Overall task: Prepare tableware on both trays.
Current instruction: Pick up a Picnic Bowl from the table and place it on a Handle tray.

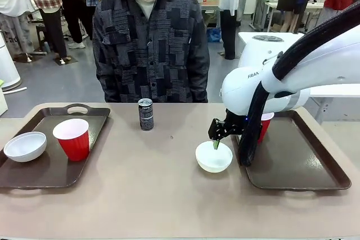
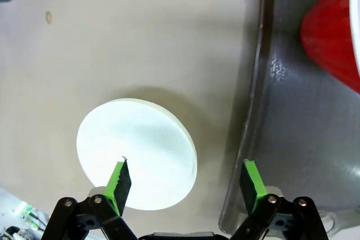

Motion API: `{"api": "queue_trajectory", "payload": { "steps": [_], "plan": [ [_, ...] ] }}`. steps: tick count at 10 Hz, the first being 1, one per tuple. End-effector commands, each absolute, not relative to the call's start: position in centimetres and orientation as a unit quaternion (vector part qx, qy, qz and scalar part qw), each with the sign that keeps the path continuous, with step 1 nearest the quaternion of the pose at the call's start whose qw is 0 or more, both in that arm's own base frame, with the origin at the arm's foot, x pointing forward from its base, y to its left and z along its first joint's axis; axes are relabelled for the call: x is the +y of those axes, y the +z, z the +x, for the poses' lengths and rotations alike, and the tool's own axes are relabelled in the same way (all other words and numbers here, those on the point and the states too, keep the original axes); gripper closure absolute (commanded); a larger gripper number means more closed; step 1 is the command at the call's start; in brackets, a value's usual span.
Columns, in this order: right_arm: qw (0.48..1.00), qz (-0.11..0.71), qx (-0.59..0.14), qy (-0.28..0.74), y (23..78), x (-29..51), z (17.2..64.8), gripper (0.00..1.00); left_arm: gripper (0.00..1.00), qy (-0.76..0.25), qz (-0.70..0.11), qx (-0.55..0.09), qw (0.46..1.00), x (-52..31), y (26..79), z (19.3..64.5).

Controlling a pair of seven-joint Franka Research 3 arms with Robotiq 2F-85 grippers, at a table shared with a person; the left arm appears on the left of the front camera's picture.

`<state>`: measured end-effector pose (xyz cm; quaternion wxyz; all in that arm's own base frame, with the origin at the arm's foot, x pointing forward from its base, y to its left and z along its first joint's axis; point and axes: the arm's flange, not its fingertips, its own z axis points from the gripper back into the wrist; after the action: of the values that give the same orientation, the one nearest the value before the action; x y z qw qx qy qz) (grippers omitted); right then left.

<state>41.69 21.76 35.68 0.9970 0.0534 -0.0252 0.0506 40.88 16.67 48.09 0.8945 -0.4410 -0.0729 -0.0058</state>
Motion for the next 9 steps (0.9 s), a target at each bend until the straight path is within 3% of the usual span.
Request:
{"api": "queue_trajectory", "payload": {
  "steps": [1, 2, 3, 4, 5, 6, 7, 9],
  "plan": [
    [0.997, 0.046, -0.024, 0.064, 34.64, 22.39, 42.08, 0.00, 0.15, -0.009, -0.442, -0.072, 0.894, 16.69, 48.28, 40.90],
    [0.996, 0.054, -0.021, 0.070, 34.42, 22.59, 42.05, 0.19, 0.15, -0.009, -0.442, -0.072, 0.894, 16.69, 48.28, 40.90],
    [0.996, 0.055, -0.019, 0.071, 34.28, 22.70, 42.04, 0.20, 0.15, -0.009, -0.442, -0.072, 0.894, 16.69, 48.28, 40.90],
    [0.996, 0.056, -0.018, 0.073, 34.38, 22.71, 41.95, 0.39, 0.15, -0.009, -0.442, -0.072, 0.894, 16.69, 48.28, 40.90],
    [0.996, 0.055, -0.018, 0.073, 34.39, 22.73, 42.00, 0.40, 0.15, -0.009, -0.442, -0.072, 0.894, 16.69, 48.28, 40.90],
    [0.996, 0.055, -0.018, 0.072, 34.37, 22.75, 42.06, 0.59, 0.15, -0.009, -0.442, -0.072, 0.894, 16.69, 48.28, 40.90],
    [0.996, 0.055, -0.018, 0.071, 34.32, 22.74, 42.09, 0.60, 0.15, -0.009, -0.442, -0.072, 0.894, 16.69, 48.28, 40.90],
    [0.996, 0.058, -0.013, 0.068, 34.40, 22.72, 42.13, 1.00, 0.15, -0.009, -0.442, -0.072, 0.894, 16.69, 48.28, 40.90]
  ]
}}
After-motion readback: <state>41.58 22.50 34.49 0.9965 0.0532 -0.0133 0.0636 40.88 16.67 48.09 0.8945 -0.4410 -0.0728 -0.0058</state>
